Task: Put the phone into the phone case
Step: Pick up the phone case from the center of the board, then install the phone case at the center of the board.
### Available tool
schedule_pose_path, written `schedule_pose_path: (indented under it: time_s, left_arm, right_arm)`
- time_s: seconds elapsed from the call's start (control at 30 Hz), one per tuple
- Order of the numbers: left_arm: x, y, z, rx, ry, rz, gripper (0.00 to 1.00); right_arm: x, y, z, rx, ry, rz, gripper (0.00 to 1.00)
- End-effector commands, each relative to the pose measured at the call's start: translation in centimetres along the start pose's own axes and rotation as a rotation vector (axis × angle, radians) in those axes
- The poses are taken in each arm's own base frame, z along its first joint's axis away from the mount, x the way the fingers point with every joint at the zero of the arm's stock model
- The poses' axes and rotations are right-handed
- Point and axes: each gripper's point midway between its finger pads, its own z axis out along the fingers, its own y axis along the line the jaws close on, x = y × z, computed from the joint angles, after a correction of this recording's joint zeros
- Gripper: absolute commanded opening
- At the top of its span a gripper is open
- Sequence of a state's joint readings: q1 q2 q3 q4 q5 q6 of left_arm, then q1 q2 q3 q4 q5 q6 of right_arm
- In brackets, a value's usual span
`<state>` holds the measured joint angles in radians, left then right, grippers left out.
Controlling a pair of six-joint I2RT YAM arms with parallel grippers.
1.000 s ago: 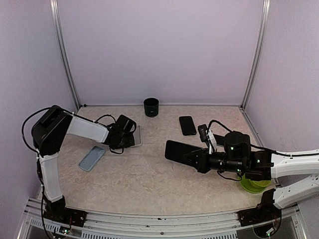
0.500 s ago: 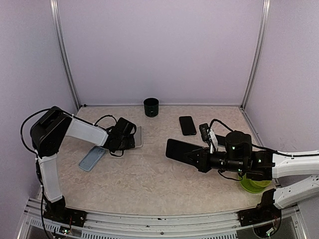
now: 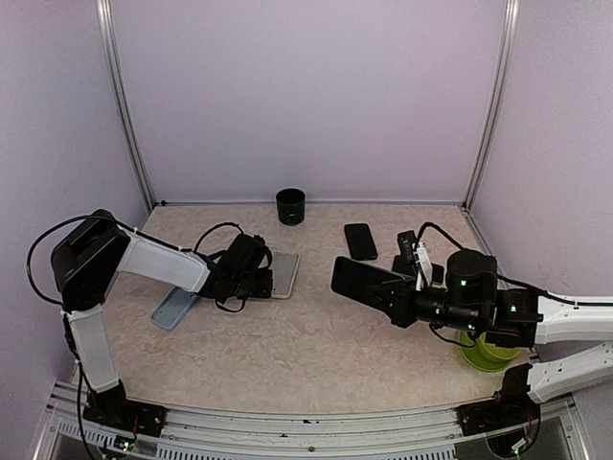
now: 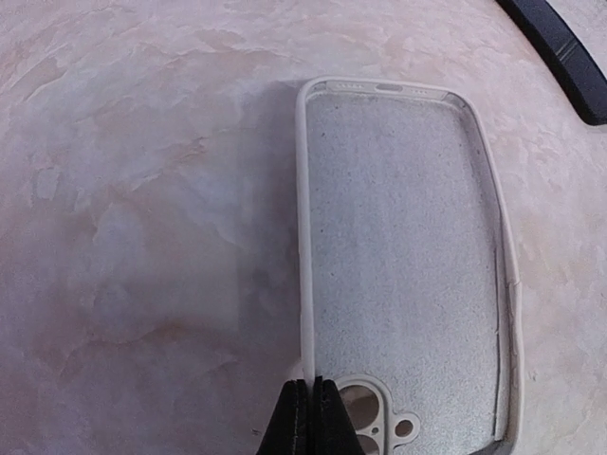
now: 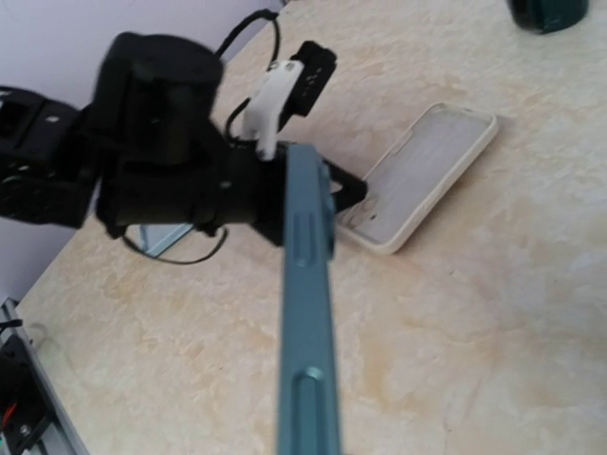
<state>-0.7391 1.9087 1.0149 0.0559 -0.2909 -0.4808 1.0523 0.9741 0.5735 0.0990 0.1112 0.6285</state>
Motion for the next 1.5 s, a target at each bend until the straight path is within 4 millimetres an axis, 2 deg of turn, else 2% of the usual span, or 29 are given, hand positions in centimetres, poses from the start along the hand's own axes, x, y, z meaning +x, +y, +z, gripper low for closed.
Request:
schedule_pose_path:
  time_s: [0.0,0.27,0.7,0.87,1.03,1.27,1.47]
  left_arm:
    - [-1.6,-2.5,-2.2,0.114,-0.062,0.064,0.0]
    - [-1.3,-5.5,-4.9,0.211,-0.087,0.185,0.0]
    - [1.6,-8.5,-8.2,0.335,-0.075,0.343,0.0]
    - [2.6,-10.5,-9.5,0.397,-0.083,0.426,0.0]
    - [4.0,-12.0,-10.3,0.437,-0.075,0.515,0.0]
    - [5.2,-13.0,-11.2,0.509,-0.053,0.589,0.0]
    - [6.3,-13.2,-10.6,0.474,-0.022,0.658,0.0]
  right_arm:
    - [-2.7,0.3,-0.9,0.012,-0.089,-0.007,0.0]
    - [-3.0,-0.2,-1.4,0.034,-0.106,-0.004,0.0]
    - [-4.0,-0.8,-2.7,0.065,-0.154,-0.001,0.0]
    - [-3.8,-1.0,-2.6,0.068,-0.152,0.001,0.0]
    - [-3.8,-1.0,-2.6,0.067,-0.15,0.005,0.0]
    - [-3.7,-1.0,-2.6,0.068,-0.146,0.006,0.0]
    - [-3.5,-1.0,-2.3,0.063,-0.138,0.009,0.0]
